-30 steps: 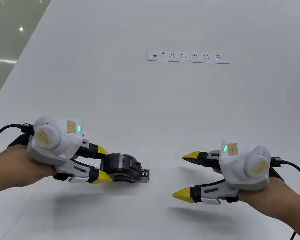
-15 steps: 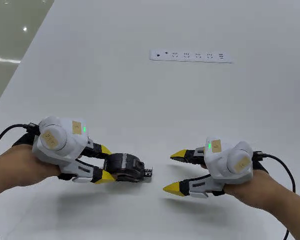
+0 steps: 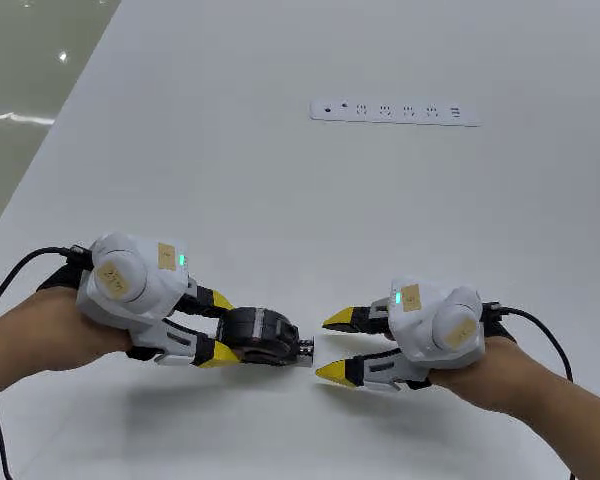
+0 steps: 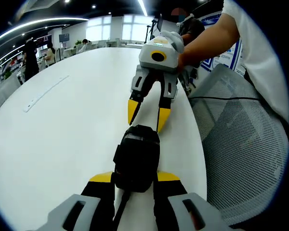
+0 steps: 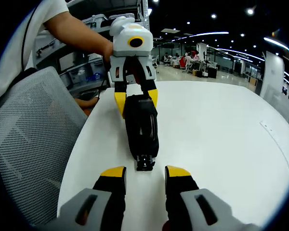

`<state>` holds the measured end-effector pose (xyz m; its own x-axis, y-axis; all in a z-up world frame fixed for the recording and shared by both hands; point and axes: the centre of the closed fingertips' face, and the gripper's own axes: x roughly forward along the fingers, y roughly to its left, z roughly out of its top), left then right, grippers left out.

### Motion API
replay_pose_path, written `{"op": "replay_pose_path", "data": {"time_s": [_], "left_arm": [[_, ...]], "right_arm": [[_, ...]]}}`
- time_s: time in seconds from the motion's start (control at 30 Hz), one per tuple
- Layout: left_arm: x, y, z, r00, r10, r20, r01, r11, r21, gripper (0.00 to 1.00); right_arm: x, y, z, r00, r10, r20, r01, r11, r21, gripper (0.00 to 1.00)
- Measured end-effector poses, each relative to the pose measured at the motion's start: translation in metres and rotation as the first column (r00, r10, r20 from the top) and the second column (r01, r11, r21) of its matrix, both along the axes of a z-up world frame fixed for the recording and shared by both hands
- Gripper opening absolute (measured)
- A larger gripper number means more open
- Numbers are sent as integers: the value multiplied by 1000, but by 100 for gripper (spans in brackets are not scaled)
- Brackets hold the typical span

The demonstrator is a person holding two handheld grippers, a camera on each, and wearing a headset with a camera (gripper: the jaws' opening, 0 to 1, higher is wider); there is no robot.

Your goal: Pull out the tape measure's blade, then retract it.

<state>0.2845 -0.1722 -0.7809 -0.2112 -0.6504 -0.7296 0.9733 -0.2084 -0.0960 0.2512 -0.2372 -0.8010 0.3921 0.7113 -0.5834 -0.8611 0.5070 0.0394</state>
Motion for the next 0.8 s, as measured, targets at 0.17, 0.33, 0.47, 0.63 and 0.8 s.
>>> {"op": "replay_pose_path", "data": {"time_s": [0.17,0.33,0.47,0.63,0.8], "left_arm": [[1,1,-1,1000,-3,6,3,1000,2,28],[1,1,0,1000,-4,9,4,1000,3,28],[0,1,0,1000,-6,12,6,1000,2,28],[1,1,-1,1000,-8,16,8,1000,2,28],[1,1,-1,1000,-8,19,8,1000,2,28]], "right_arm": [[1,5,-5,1000,7,-9,-7,1000,2,30],[4,10,-7,1000,6,-12,-6,1000,5,29],[5,12,-8,1000,17,-10,-17,1000,1,26],[8,14,-8,1000,20,-4,-20,1000,4,23],[7,17,-11,999,32,-8,-31,999,4,21]]}}
